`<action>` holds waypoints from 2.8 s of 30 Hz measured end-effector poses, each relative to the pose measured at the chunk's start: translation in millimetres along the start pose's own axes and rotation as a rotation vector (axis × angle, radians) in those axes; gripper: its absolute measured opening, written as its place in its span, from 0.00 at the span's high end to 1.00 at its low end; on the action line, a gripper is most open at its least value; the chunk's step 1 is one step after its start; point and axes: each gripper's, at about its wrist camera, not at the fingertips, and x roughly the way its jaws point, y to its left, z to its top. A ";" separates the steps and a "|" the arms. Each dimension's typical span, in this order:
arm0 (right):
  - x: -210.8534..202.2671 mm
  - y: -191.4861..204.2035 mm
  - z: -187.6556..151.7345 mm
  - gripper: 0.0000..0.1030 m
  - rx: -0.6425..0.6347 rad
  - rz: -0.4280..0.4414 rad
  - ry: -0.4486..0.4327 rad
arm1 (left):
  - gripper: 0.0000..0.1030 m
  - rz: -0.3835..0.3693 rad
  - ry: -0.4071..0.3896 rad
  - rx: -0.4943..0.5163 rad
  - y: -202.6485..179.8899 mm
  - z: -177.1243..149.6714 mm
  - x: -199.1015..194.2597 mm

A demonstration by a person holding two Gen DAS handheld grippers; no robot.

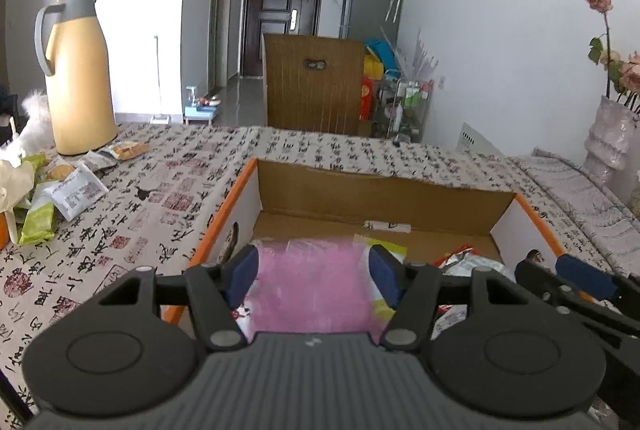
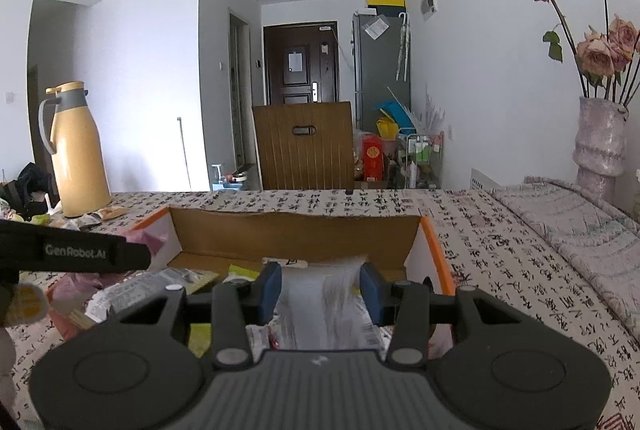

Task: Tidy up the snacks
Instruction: 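Carry the pink packet and white wrapper into the box and open both tools, then move both tools back over the snack pile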

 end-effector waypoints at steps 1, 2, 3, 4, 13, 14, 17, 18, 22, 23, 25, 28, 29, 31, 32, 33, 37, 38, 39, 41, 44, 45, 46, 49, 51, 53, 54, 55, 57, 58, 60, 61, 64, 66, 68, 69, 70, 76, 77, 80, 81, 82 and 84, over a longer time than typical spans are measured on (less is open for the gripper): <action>-0.7 -0.8 -0.1 0.52 0.003 0.002 0.000 | 0.18 0.000 -0.014 -0.003 0.2 -0.4 -3.4; -1.6 -1.1 -0.4 0.43 0.005 0.003 -0.002 | 0.10 0.005 -0.032 -0.003 0.1 -0.5 -6.6; -2.0 -1.1 -0.5 0.32 0.007 0.001 -0.006 | 0.07 0.009 -0.045 -0.003 0.2 0.3 -8.6; -3.5 -1.3 -1.1 0.17 0.010 -0.002 -0.011 | 0.00 0.008 -0.056 -0.007 0.6 0.4 -11.5; -4.4 -3.5 -3.6 0.00 0.025 -0.009 -0.010 | 0.00 0.015 -0.051 -0.029 3.5 1.3 -13.5; -4.0 -3.4 -3.4 0.00 0.024 -0.009 -0.009 | 0.00 0.014 -0.052 -0.028 3.1 1.1 -14.3; -4.0 -3.2 -3.6 0.00 0.022 -0.011 -0.009 | 0.00 0.013 -0.057 -0.023 1.9 1.0 -16.7; -4.0 -3.3 -3.5 0.00 0.021 -0.011 -0.009 | 0.00 0.012 -0.058 -0.023 1.8 1.1 -17.5; -7.6 -2.4 -0.4 0.00 0.011 -0.016 -0.020 | 0.00 0.019 -0.069 -0.020 0.6 3.7 -23.7; -10.0 -1.8 1.5 0.00 0.007 -0.016 -0.026 | 0.00 0.022 -0.072 -0.020 0.3 5.0 -25.9; -15.4 0.3 5.3 0.00 -0.001 -0.015 -0.037 | 0.00 0.023 -0.080 -0.020 0.1 7.4 -31.4; -26.4 2.4 8.8 0.00 -0.017 -0.013 -0.047 | 0.00 0.028 -0.091 -0.019 -0.2 10.8 -41.4; -30.1 2.8 9.1 0.00 -0.021 -0.012 -0.049 | 0.00 0.028 -0.094 -0.018 -1.0 11.2 -44.6; -37.8 2.9 8.3 0.00 -0.029 -0.010 -0.049 | 0.00 0.031 -0.100 -0.013 -1.4 10.9 -52.7; -41.2 3.0 7.7 0.00 -0.030 -0.009 -0.047 | 0.00 0.031 -0.101 -0.010 -1.3 10.6 -55.6; -44.7 3.0 6.9 0.00 -0.030 -0.008 -0.045 | 0.00 0.032 -0.101 -0.007 -1.4 10.2 -59.3; -58.8 2.9 1.7 0.00 -0.028 -0.008 -0.036 | 0.00 0.033 -0.098 0.001 0.5 4.0 -71.9; -62.4 2.9 0.3 0.00 -0.027 -0.008 -0.034 | 0.00 0.034 -0.097 0.002 1.3 2.4 -74.5; -65.8 3.0 -1.4 0.00 -0.027 -0.008 -0.032 | 0.00 0.036 -0.095 0.005 2.2 0.2 -77.3; -73.0 2.4 -5.5 0.00 -0.027 -0.008 -0.025 | 0.00 0.037 -0.090 0.008 5.2 -5.4 -83.1; -82.8 1.8 -14.1 0.00 -0.031 -0.007 -0.009 | 0.00 0.037 -0.078 0.010 10.8 -13.9 -89.8; -86.0 0.9 -16.9 0.00 -0.029 -0.003 -0.003 | 0.00 0.039 -0.072 0.012 12.8 -17.4 -91.6; -89.6 -0.1 -19.7 0.00 -0.026 0.000 0.004 | 0.00 0.041 -0.068 0.013 14.8 -20.9 -93.5; -99.3 -2.5 -27.0 0.00 -0.022 0.000 0.015 | 0.00 0.042 -0.054 0.013 20.6 -30.1 -97.9; -104.7 -3.7 -31.9 0.00 -0.019 0.000 0.023 | 0.00 0.042 -0.043 0.011 25.2 -36.9 -99.6; -108.5 -6.2 -36.2 0.00 -0.017 0.000 0.032 | 0.00 0.041 -0.029 0.008 29.2 -44.0 -100.1; -110.2 -7.1 -38.5 0.00 -0.016 0.000 0.037 | 0.00 0.042 -0.019 0.008 31.4 -48.2 -99.7; -111.9 -8.1 -41.6 0.00 -0.017 -0.002 0.044 | 0.00 0.040 -0.012 0.008 33.4 -51.5 -99.5; -114.3 -10.3 -46.5 0.00 -0.016 -0.006 0.055 | 0.00 0.037 0.006 0.010 36.5 -58.9 -97.9; -115.3 -11.7 -49.5 0.00 -0.014 -0.008 0.062 | 0.00 0.038 0.013 0.012 37.5 -62.3 -97.3; -116.7 -14.5 -54.6 0.00 -0.007 -0.011 0.076 | 0.00 0.032 0.019 0.011 40.7 -69.3 -95.9; -117.5 -15.8 -58.0 0.00 -0.001 -0.013 0.083 | 0.00 0.030 0.022 0.009 42.0 -72.3 -95.2; -118.0 -18.2 -66.9 0.00 0.008 -0.011 0.105 | 0.00 0.020 0.030 0.000 46.3 -80.8 -91.3; -118.1 -19.6 -72.1 0.00 0.007 -0.015 0.119 | 0.00 0.014 0.028 -0.002 47.8 -84.2 -89.6; -117.9 -21.9 -75.9 0.00 0.009 -0.019 0.128 | 0.00 0.007 0.023 -0.003 49.0 -87.0 -88.1; -117.6 -23.3 -77.2 0.00 0.012 -0.023 0.131 | 0.00 0.005 0.025 -0.004 49.4 -88.8 -86.5; -117.2 -24.5 -78.4 0.00 0.015 -0.026 0.134 | 0.00 0.006 0.028 -0.002 49.5 -90.8 -84.1; -112.8 -30.5 -80.2 0.00 0.023 -0.049 0.147 | 0.00 0.001 0.052 -0.020 54.1 -97.4 -76.7; -112.6 -30.9 -80.0 0.00 0.023 -0.051 0.148 | 0.00 -0.001 0.052 -0.022 54.7 -97.6 -76.7; -111.1 -31.0 -80.7 0.00 0.013 -0.060 0.154 | 0.00 -0.001 0.053 -0.022 54.4 -98.1 -76.3; -110.2 -30.9 -81.1 0.00 0.010 -0.063 0.158 | 0.00 0.000 0.053 -0.023 54.5 -98.4 -76.3; -109.3 -31.0 -81.6 0.00 0.007 -0.065 0.163 | 0.00 0.000 0.053 -0.024 54.3 -98.5 -76.1; -107.5 -31.6 -82.7 0.00 0.004 -0.069 0.173 | 0.00 0.000 0.056 -0.028 54.6 -98.6 -75.5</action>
